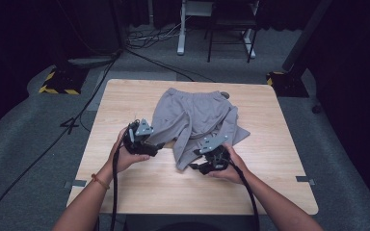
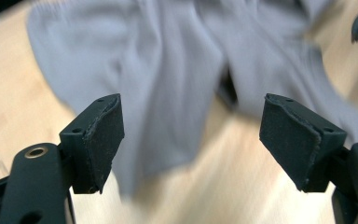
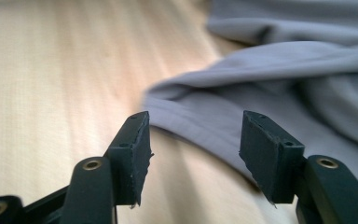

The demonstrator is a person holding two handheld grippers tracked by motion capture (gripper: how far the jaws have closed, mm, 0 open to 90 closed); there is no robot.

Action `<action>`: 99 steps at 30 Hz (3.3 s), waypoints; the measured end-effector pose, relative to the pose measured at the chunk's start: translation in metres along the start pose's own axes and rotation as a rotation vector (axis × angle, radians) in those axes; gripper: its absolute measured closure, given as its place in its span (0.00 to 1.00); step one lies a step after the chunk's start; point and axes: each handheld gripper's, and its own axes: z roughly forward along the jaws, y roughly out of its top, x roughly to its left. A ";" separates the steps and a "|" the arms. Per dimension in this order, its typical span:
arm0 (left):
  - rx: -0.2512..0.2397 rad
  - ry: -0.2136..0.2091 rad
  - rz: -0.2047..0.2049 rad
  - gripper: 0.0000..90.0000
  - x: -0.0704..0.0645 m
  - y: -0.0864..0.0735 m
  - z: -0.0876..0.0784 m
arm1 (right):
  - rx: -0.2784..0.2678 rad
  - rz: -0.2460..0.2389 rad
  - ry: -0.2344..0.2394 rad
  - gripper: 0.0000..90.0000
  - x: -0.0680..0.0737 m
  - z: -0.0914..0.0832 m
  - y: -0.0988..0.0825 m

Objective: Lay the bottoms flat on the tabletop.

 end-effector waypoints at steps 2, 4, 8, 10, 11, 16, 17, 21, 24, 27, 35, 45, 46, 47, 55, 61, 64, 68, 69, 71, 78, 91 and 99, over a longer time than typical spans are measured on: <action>0.014 -0.005 -0.007 0.25 -0.002 -0.015 -0.002 | 0.016 -0.021 0.014 0.45 0.005 0.010 0.003; 0.034 0.003 0.009 0.24 -0.003 -0.024 -0.003 | 0.024 -0.023 0.029 0.45 0.008 0.018 0.005; 0.045 -0.014 -0.008 0.24 -0.003 -0.039 -0.004 | 0.024 -0.012 0.037 0.44 0.009 0.028 0.007; 0.049 -0.004 0.000 0.24 -0.004 -0.046 -0.003 | 0.032 -0.020 0.029 0.44 0.008 0.033 0.007; 0.055 -0.009 -0.002 0.24 -0.005 -0.048 -0.002 | 0.037 -0.019 0.028 0.44 0.008 0.035 0.007; 0.071 -0.032 -0.023 0.24 -0.005 -0.056 0.003 | 0.063 0.000 0.037 0.45 0.004 0.048 0.004; 0.069 -0.041 -0.033 0.23 -0.003 -0.057 0.004 | 0.064 -0.001 0.036 0.45 0.004 0.050 0.004; 0.076 -0.062 -0.070 0.22 0.001 -0.058 0.005 | 0.039 0.004 0.015 0.62 0.003 0.052 0.004; 0.075 -0.065 -0.075 0.21 0.002 -0.057 0.006 | 0.045 -0.023 -0.023 0.83 0.005 0.051 0.007; 0.076 -0.066 -0.070 0.21 0.002 -0.057 0.006 | 0.048 -0.048 -0.030 0.88 0.007 0.050 0.012; 0.080 -0.068 -0.070 0.21 0.002 -0.057 0.006 | -0.204 0.006 -0.017 0.88 -0.001 -0.012 0.042; 0.078 -0.074 -0.061 0.21 -0.001 -0.054 0.009 | -0.371 0.213 -0.271 0.88 -0.057 -0.110 0.030; 0.076 -0.072 -0.061 0.21 -0.001 -0.053 0.010 | -0.349 0.241 -0.313 0.88 -0.067 -0.112 0.021; 0.077 -0.077 -0.064 0.21 -0.002 -0.053 0.010 | -0.335 0.267 -0.331 0.88 -0.073 -0.113 0.015; 0.077 -0.092 -0.026 0.24 -0.015 -0.043 0.017 | -0.073 0.483 -0.393 0.84 -0.118 -0.096 -0.057; -0.014 -0.139 0.061 0.25 -0.046 -0.006 0.024 | 0.020 0.491 -0.408 0.67 -0.121 -0.093 -0.081; -0.054 -0.182 0.106 0.28 -0.066 0.017 0.035 | -0.027 0.517 -0.434 0.59 -0.123 -0.100 -0.087; -0.047 -0.236 0.190 0.32 -0.093 0.050 0.063 | -0.058 0.508 -0.432 0.56 -0.123 -0.104 -0.089; -0.047 -0.233 0.208 0.33 -0.099 0.058 0.074 | -0.067 0.505 -0.423 0.55 -0.123 -0.105 -0.089; -0.037 -0.227 0.220 0.36 -0.104 0.067 0.089 | -0.073 0.497 -0.427 0.55 -0.121 -0.105 -0.090; 0.062 -0.153 0.231 0.52 -0.105 0.078 0.131 | -0.090 0.479 -0.414 0.55 -0.117 -0.110 -0.094; 0.058 -0.264 0.245 0.99 -0.089 0.070 0.118 | -0.061 0.480 -0.411 0.53 -0.120 -0.107 -0.104; 0.026 -0.388 0.296 0.99 -0.079 0.051 0.061 | -0.059 0.488 -0.415 0.52 -0.121 -0.109 -0.109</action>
